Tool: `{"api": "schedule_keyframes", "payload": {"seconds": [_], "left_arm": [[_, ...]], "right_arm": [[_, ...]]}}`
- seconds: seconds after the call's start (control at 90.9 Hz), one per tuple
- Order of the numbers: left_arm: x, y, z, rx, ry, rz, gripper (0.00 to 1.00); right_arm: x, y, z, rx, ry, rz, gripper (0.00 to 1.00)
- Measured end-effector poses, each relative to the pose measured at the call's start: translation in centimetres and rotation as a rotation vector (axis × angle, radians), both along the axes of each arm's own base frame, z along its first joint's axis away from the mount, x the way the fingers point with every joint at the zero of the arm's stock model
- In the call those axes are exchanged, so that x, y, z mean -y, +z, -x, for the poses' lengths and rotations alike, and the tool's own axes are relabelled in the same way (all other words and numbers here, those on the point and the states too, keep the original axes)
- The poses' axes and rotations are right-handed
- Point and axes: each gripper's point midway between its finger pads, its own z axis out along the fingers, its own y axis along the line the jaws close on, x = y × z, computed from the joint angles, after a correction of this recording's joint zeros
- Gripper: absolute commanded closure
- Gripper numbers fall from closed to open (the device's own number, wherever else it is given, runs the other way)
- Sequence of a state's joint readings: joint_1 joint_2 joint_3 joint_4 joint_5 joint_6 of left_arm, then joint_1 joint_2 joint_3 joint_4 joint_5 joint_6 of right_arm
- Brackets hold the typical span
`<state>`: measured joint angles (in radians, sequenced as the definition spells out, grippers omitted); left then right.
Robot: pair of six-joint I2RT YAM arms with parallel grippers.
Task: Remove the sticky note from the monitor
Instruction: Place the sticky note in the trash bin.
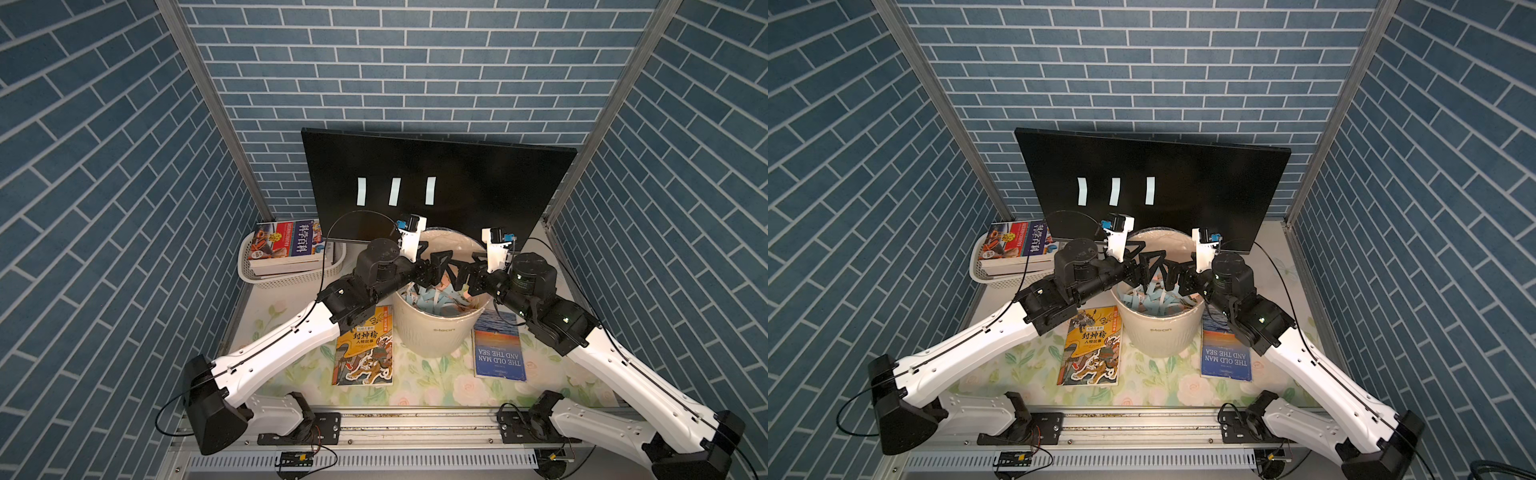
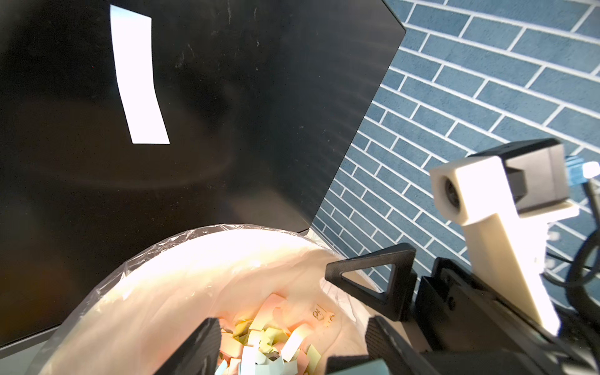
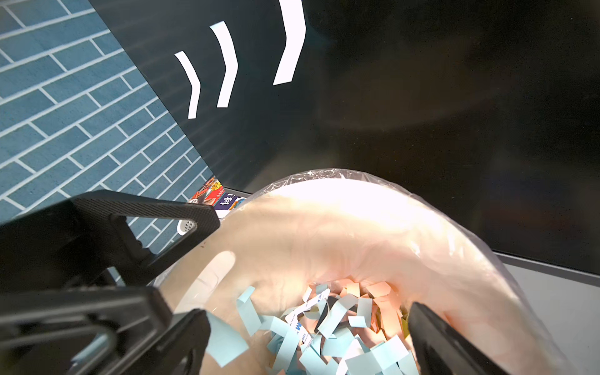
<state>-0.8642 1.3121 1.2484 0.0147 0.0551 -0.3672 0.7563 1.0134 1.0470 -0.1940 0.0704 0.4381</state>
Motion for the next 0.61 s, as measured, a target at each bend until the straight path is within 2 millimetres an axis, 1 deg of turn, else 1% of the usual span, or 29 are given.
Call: {"api": "schedule_keyframes", "payload": {"seconds": [0.11, 0.33, 0.495, 0.605], "left_arm": [[-0.1, 0.2, -0.1, -0.005, -0.011, 0.017, 0.24], [-0.3, 0.2, -0.2, -0.024, -0.038, 0.053, 0.22], [-1.0, -0.1, -0.9, -0.052, -0.035, 0.083, 0.21], [-1.2, 0.1, -1.2, -0.061, -0.037, 0.105, 0.21]], "right_arm": [[0.1, -0.1, -0.4, 0.001, -0.02, 0.009, 0.0], [0.4, 0.0, -0.4, 0.005, -0.03, 0.008, 0.0], [0.7, 0.8, 0.3, 0.017, -0.014, -0.01, 0.0], [0.8, 1.7, 1.4, 0.035, 0.022, -0.039, 0.0]]}}
